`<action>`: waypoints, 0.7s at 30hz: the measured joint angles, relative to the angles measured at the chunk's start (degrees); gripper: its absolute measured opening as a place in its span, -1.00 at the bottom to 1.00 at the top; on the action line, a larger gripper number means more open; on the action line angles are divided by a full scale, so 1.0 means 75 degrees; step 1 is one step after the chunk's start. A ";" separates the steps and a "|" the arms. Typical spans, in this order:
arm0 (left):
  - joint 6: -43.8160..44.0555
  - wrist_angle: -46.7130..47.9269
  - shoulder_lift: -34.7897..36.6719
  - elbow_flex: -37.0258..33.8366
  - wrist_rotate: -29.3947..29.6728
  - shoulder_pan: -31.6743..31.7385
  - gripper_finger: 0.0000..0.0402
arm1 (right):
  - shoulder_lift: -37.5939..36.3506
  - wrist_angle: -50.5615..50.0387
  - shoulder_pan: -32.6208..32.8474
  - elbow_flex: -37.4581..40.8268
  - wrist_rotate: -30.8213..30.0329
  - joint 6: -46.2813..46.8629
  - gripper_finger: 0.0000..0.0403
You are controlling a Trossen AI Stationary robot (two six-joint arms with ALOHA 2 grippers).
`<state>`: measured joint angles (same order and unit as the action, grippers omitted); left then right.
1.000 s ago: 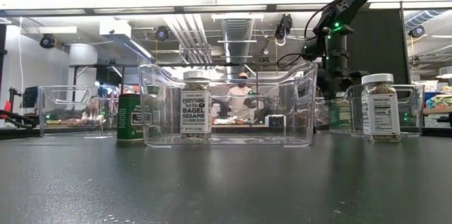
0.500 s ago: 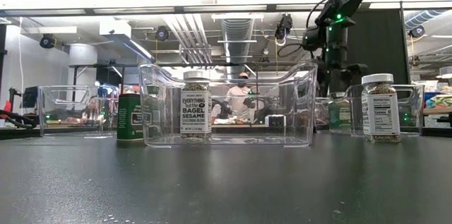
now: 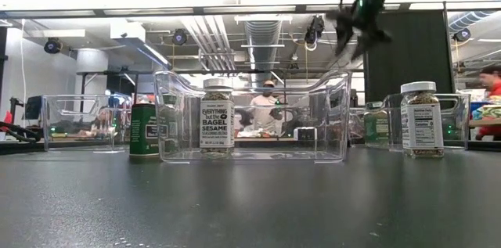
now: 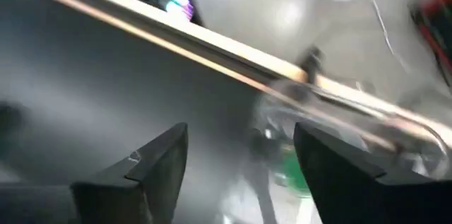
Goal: Sort spices by type
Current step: Put the black seasoning can into the top left transparent bin
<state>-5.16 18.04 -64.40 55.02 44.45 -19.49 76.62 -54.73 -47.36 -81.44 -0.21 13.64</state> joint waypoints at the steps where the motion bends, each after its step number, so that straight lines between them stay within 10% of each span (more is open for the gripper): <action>1: 0.0054 0.0000 0.0000 0.0000 -0.0001 0.0000 0.09 | -0.0218 0.0188 0.0327 0.0073 -0.0009 -0.0026 0.15; 21: 0.2119 0.0004 0.0000 0.0000 -0.1614 -0.0273 0.09 | -0.1834 0.2508 0.8079 0.2317 -0.5043 0.0222 -0.37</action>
<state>10.73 18.07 -64.40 55.02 32.35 -21.53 62.86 -35.92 13.23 -64.06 -38.03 15.30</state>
